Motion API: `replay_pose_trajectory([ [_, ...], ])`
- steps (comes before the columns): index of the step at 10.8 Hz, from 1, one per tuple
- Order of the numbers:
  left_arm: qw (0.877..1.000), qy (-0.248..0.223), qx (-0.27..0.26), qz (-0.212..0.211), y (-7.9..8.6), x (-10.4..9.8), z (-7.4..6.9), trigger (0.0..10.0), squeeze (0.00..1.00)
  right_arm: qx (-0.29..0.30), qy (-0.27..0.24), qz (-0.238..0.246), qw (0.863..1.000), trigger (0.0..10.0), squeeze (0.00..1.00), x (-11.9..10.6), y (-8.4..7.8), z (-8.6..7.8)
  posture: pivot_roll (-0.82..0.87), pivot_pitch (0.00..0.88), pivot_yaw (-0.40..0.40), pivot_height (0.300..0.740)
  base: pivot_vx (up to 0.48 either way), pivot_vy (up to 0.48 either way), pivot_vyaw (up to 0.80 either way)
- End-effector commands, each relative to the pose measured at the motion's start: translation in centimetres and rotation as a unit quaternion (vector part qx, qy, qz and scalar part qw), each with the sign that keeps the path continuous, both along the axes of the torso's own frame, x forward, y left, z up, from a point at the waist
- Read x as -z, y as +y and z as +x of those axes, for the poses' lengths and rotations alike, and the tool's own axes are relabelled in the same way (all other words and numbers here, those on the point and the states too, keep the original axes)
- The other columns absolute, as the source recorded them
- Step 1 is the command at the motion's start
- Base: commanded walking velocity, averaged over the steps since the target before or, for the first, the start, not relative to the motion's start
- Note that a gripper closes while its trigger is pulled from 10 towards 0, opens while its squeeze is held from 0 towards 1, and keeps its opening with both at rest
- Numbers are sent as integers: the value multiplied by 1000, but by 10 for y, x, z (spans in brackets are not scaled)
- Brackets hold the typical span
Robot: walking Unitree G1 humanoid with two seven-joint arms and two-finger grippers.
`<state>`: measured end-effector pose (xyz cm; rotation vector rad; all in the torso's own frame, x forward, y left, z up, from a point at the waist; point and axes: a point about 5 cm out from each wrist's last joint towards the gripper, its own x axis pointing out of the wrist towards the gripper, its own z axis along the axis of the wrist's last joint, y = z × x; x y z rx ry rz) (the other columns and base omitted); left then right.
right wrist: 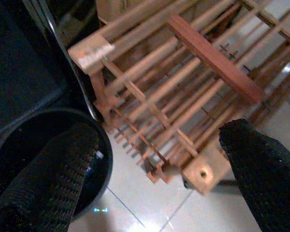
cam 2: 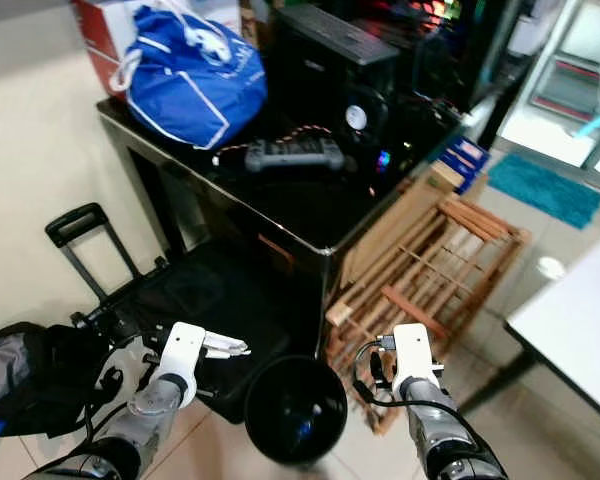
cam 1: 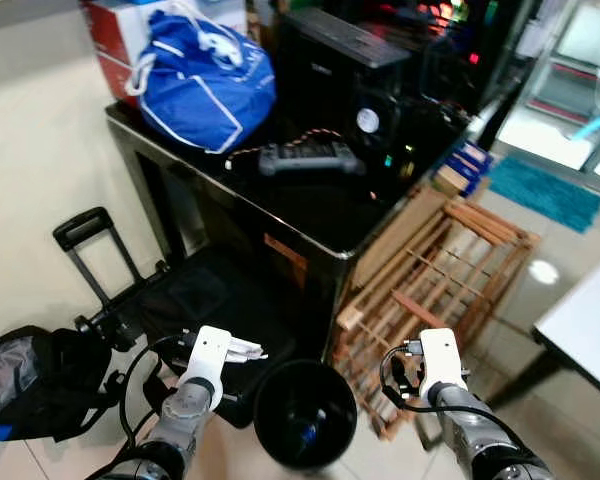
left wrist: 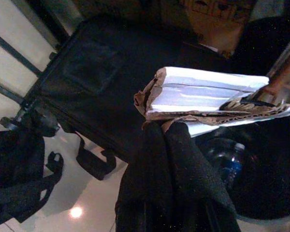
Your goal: Picking trash to rubbish bin
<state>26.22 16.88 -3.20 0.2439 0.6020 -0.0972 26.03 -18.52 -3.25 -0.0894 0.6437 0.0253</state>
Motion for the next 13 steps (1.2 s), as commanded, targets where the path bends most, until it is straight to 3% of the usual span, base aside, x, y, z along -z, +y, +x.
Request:
replay_pose_trajectory([
  [1,1000,1,4,5,-2,-1,2,10000,0,2,-2,-2,1000,10000,0,-1,-3,1,8,12,5,740,371,0,0],
  [9,1000,-5,10,6,-4,-3,5,10000,0,-4,-8,2,1000,10000,0,-3,-1,4,9,10,4,740,368,0,0],
  [13,1000,1,19,-4,-8,0,1,10000,0,-5,-7,3,1000,10000,0,-2,0,2,2,6,6,740,60,0,0],
])
